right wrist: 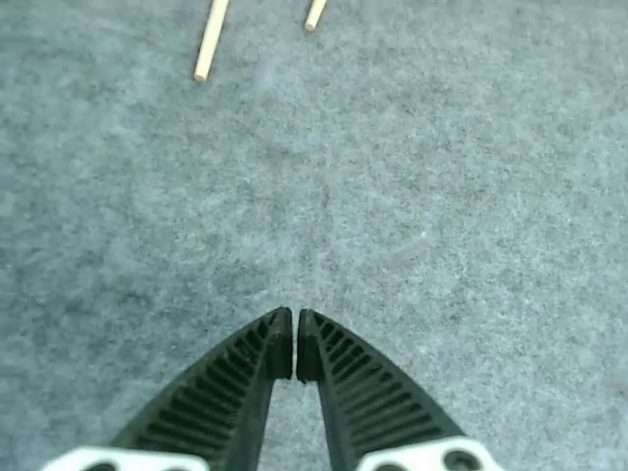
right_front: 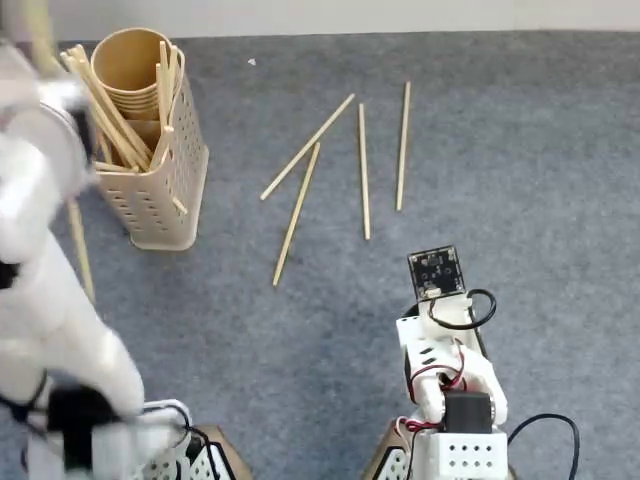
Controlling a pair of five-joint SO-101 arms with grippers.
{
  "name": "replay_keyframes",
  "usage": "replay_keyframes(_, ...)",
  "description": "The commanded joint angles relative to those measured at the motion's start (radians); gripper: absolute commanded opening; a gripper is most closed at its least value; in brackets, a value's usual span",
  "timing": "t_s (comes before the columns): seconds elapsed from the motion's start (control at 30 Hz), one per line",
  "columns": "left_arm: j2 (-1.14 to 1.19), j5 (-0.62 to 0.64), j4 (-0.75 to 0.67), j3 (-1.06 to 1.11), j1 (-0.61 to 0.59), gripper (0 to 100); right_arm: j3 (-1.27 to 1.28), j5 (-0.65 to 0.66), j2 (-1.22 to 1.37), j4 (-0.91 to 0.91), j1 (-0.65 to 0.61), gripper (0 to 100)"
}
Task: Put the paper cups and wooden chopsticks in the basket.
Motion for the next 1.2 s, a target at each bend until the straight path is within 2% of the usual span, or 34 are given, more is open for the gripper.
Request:
replay_keyframes(0.0, -0.268, -0.044, -0.126, 0.446, 0.094, 0, 0.127, 0.012, -0.016, -0.016, -0.007, 2.8)
replay_keyframes(0.1, -0.403, -0.080, -0.399, 0.638, 0.108, 0, 0.127, 0.012, -0.016, -0.016, -0.007, 2.8)
replay_keyframes(0.27, -0.403, -0.115, -0.944, 0.756, 0.074, 0, 0.127, 0.012, -0.016, -0.016, -0.007, 2.8)
replay_keyframes(0.37, -0.331, -0.115, -1.102, 0.754, 0.067, 0, 0.127, 0.014, -0.016, -0.016, -0.007, 2.8)
replay_keyframes(0.47, -0.245, -0.094, -1.149, 0.762, 0.054, 0, 0.127, 0.014, -0.016, -0.016, -0.007, 2.8)
replay_keyframes(0.57, -0.162, 0.000, -1.227, 0.754, -0.010, 1, 0.127, 0.014, -0.016, -0.016, -0.007, 2.8)
replay_keyframes(0.67, -0.108, 0.012, -1.281, 0.754, -0.031, 1, 0.127, 0.014, -0.016, -0.024, -0.008, 2.8)
replay_keyframes(0.83, -0.047, 0.014, -1.292, 0.763, -0.027, 1, 0.127, 0.014, -0.016, -0.054, -0.008, 2.8)
replay_keyframes(1.03, -0.004, 0.014, -1.241, 0.789, -0.016, 1, 0.127, 0.014, -0.016, -0.054, -0.008, 2.8)
replay_keyframes(1.17, -0.044, 0.014, -1.218, 0.851, -0.015, 9, 0.127, 0.014, -0.016, -0.054, -0.008, 2.8)
